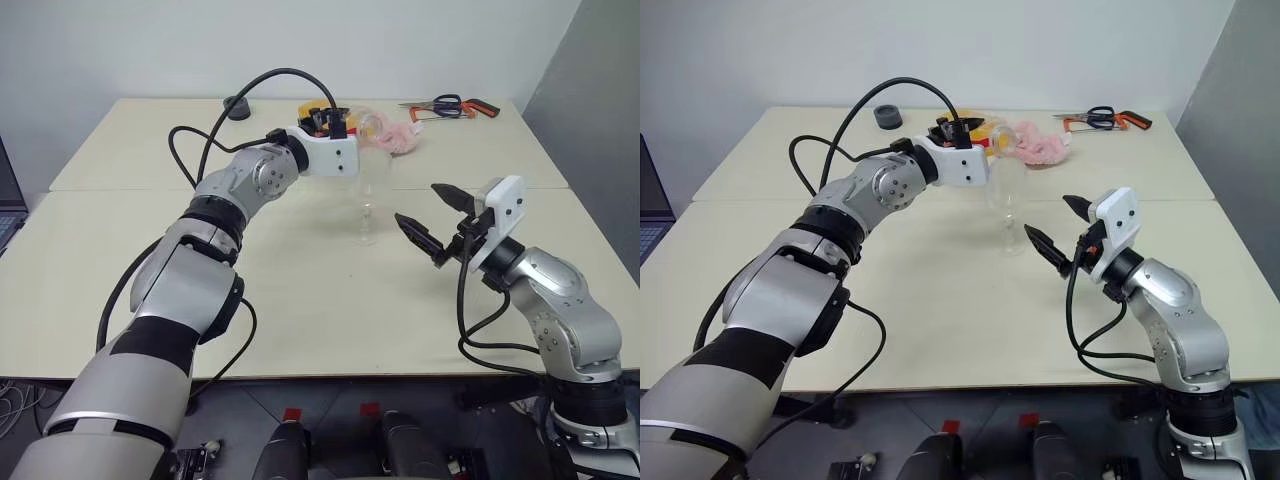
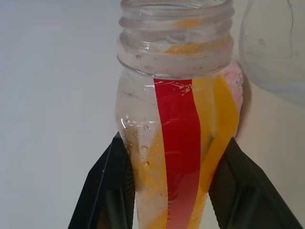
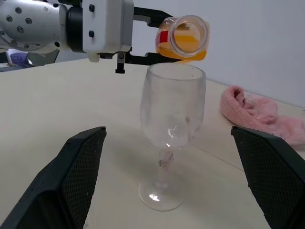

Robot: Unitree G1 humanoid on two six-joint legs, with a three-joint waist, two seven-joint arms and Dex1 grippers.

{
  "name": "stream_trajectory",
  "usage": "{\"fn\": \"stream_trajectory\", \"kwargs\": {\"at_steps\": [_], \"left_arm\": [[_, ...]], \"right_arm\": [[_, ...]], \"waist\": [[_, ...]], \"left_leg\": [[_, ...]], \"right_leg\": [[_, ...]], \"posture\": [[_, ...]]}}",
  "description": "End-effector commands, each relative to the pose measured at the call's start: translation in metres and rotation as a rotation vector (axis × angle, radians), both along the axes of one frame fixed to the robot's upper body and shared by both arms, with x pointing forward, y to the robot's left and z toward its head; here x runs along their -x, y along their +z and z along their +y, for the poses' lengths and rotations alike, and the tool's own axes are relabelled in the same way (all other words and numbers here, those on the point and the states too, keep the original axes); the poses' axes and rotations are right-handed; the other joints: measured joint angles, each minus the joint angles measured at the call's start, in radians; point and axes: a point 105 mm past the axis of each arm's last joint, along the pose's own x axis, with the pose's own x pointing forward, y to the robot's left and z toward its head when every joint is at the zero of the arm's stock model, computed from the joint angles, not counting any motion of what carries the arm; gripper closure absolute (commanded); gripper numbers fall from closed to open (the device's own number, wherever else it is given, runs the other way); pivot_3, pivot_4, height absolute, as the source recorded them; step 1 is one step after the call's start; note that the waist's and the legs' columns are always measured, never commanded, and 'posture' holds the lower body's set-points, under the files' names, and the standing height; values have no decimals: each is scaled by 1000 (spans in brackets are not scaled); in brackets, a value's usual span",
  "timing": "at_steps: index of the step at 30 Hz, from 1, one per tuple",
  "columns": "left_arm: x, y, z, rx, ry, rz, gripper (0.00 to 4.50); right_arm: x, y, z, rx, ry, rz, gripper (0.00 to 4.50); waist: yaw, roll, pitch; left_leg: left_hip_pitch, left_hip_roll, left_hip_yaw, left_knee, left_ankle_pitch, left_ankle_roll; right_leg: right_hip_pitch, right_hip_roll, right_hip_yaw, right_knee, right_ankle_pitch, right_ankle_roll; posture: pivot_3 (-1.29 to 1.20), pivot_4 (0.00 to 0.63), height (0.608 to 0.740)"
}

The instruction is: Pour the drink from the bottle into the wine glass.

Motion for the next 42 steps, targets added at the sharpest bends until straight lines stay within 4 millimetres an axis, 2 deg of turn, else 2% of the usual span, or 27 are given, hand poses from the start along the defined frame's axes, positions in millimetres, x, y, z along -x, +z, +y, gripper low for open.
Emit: {"fn": "stream_trajectory", "kwargs": {"at_steps": [1, 17, 42], "left_arm": [[4, 32, -5, 14, -16, -108, 2847], [4, 42, -3, -30, 8, -186, 2847], [4, 41, -1, -44, 9, -198, 2847]], "right_arm": [[8, 15, 1, -5, 21, -65, 0], [8, 12, 0, -1, 14, -50, 0], [11, 5, 1, 15, 28, -25, 0]], "waist": [[0, 0, 0], [0, 0, 0], [0, 0, 0]], "left_leg": [[0, 0, 0, 0, 0, 0], [0, 0, 0, 0, 0, 0], [0, 0, 0, 0, 0, 0]], "right_leg": [[0, 0, 0, 0, 0, 0], [0, 0, 0, 0, 0, 0], [0, 0, 0, 0, 0, 0]], "posture": [[0, 150, 740], [0, 150, 740], [0, 150, 740]]}}
